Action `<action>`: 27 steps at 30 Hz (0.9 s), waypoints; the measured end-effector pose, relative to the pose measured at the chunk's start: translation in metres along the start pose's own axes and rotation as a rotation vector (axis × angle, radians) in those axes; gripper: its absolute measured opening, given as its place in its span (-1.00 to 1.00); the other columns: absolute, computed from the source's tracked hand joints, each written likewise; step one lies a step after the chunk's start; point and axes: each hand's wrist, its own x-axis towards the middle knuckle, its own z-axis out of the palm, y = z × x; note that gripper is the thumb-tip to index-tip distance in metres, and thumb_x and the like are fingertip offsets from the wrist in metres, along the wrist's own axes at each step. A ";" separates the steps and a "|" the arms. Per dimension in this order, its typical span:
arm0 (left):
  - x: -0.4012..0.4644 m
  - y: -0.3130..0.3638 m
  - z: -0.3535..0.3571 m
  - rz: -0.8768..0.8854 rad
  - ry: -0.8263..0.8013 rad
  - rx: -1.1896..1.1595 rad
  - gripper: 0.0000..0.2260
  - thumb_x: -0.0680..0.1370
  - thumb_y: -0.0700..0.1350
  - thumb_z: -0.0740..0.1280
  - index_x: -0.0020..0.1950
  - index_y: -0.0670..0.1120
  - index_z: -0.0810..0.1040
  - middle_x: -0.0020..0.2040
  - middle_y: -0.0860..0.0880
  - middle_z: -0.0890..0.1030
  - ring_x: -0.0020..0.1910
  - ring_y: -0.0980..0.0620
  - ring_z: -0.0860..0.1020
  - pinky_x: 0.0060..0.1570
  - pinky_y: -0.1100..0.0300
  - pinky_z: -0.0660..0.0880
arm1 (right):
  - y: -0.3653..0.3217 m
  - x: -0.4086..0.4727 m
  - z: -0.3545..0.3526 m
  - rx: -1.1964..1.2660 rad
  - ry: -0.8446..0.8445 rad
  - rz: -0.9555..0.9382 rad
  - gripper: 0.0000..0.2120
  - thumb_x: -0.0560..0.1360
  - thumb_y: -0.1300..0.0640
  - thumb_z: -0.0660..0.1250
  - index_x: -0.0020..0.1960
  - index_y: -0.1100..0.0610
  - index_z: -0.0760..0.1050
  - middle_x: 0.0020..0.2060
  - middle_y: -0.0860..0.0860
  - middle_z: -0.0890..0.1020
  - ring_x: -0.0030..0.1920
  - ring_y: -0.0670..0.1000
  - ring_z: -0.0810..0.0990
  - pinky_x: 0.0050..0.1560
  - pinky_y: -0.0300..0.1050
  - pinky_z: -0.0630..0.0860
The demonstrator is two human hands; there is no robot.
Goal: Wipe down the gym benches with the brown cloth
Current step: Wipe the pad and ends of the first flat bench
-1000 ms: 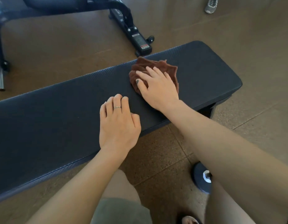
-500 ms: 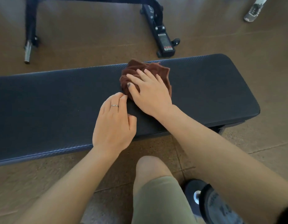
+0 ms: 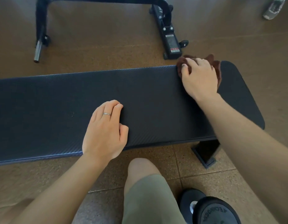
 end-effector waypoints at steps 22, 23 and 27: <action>-0.001 -0.001 -0.003 0.006 -0.011 -0.008 -0.57 0.55 -0.09 0.12 0.35 -0.22 0.49 0.36 -0.13 0.50 0.35 -0.14 0.44 0.45 -0.04 0.36 | -0.076 -0.117 0.005 0.039 -0.022 -0.210 -0.54 0.65 -0.10 0.10 0.43 0.01 0.55 0.45 0.16 0.53 0.47 0.21 0.45 0.45 0.21 0.34; -0.001 -0.001 -0.004 0.006 -0.015 -0.014 -0.58 0.54 -0.10 0.14 0.35 -0.21 0.49 0.36 -0.13 0.50 0.35 -0.13 0.44 0.44 -0.04 0.36 | -0.093 -0.135 0.010 0.061 -0.057 -0.288 -0.54 0.67 -0.10 0.09 0.46 -0.02 0.53 0.47 0.13 0.51 0.50 0.19 0.43 0.49 0.20 0.31; -0.002 0.001 -0.003 -0.015 -0.012 -0.028 -0.60 0.54 -0.12 0.17 0.36 -0.18 0.48 0.37 -0.11 0.49 0.36 -0.11 0.43 0.43 -0.02 0.35 | -0.076 -0.159 0.002 0.101 -0.139 -0.404 -0.54 0.70 -0.17 0.05 0.51 -0.11 0.46 0.55 0.03 0.44 0.57 0.09 0.34 0.59 0.13 0.22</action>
